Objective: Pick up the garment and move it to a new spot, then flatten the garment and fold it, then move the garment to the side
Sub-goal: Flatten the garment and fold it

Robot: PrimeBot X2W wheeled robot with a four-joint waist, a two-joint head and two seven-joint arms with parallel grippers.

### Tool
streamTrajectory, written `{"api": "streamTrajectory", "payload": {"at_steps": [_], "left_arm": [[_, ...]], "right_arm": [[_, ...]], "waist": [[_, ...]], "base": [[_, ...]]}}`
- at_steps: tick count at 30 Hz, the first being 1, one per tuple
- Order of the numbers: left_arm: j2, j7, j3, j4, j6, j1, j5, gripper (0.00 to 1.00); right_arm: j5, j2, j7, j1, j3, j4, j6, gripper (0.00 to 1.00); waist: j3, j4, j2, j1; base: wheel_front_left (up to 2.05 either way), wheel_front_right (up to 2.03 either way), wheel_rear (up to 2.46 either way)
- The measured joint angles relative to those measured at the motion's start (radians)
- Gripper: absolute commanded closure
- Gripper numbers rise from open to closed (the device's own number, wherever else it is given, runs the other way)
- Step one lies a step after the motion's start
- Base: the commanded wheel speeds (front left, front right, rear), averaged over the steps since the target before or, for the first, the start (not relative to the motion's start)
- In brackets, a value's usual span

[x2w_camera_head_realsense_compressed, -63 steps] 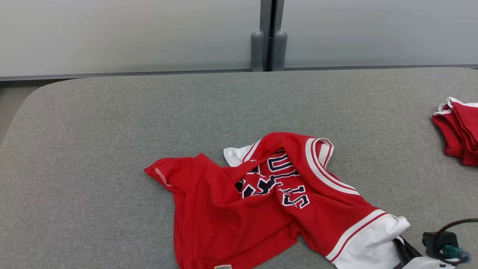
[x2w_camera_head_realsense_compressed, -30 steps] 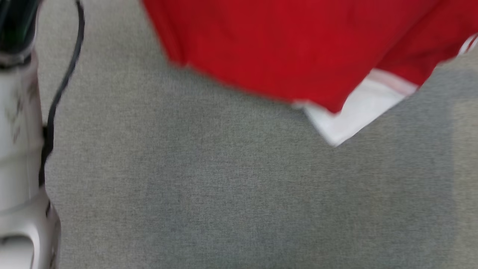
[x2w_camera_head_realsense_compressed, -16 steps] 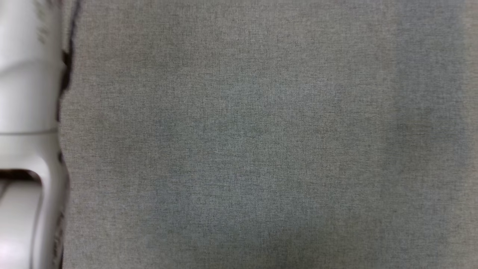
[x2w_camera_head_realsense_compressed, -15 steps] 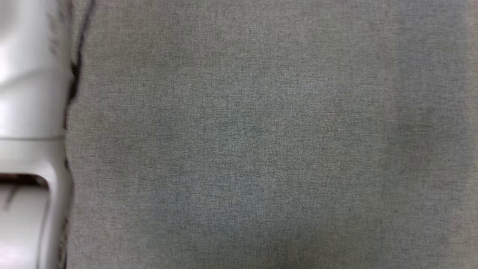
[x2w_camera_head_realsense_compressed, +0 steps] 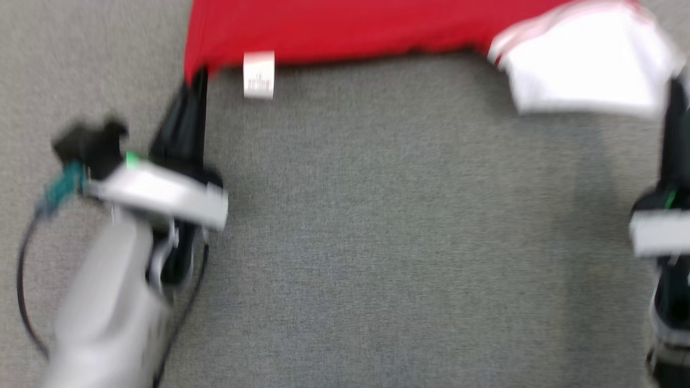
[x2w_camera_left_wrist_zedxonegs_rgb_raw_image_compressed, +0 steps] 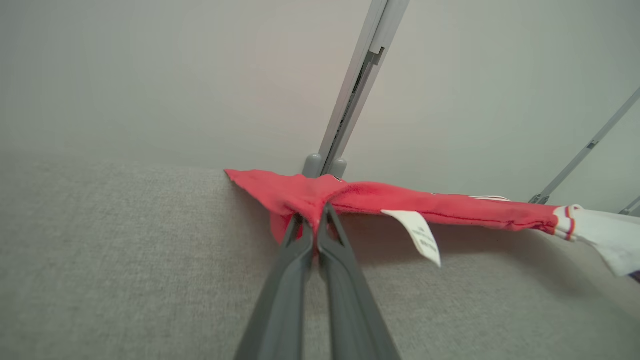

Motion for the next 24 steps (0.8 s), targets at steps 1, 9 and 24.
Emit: {"api": "streamTrajectory", "payload": {"at_steps": [1, 9, 24], "left_arm": [[0.002, -0.002, 0.013, -0.039, 0.01, 0.073, -0.016, 1.0], [0.017, -0.007, 0.06, -0.315, 0.128, 0.707, -0.097, 1.0], [0.037, 0.203, 0.012, -0.621, 0.25, 0.941, -0.164, 1.0]], "right_arm": [[0.01, 0.007, 0.002, 0.067, 0.005, -0.021, 0.0, 1.0], [0.031, 0.05, 0.034, 0.55, 0.033, -0.104, 0.0, 1.0], [-0.048, 0.035, 0.146, 0.636, 0.004, -0.142, 0.0, 1.0]], "waist": [[-0.023, -0.005, 0.0, 0.0], [-0.229, -0.053, 0.0, -0.0001], [-0.364, -0.077, 0.0001, -0.0001]], "base": [[0.0, 0.0, 0.0], [0.0, 0.0, 0.0], [0.0, 0.0, 0.0]]}}
